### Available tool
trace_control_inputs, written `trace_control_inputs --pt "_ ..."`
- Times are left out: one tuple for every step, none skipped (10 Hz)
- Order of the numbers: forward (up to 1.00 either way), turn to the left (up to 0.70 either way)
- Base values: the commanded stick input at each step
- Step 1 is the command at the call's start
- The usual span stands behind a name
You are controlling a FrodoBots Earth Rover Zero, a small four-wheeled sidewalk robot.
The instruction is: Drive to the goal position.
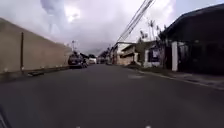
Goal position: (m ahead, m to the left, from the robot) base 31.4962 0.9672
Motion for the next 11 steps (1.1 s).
trace_control_inputs --pt "1.0 0.0" --pt "1.0 0.0" --pt "1.0 -0.04" --pt "1.0 -0.21" --pt "1.0 -0.29" --pt "1.0 -0.13" --pt "1.0 0.0" --pt "1.0 0.0" --pt "1.0 0.0" --pt "1.0 0.0" --pt "1.0 0.0"
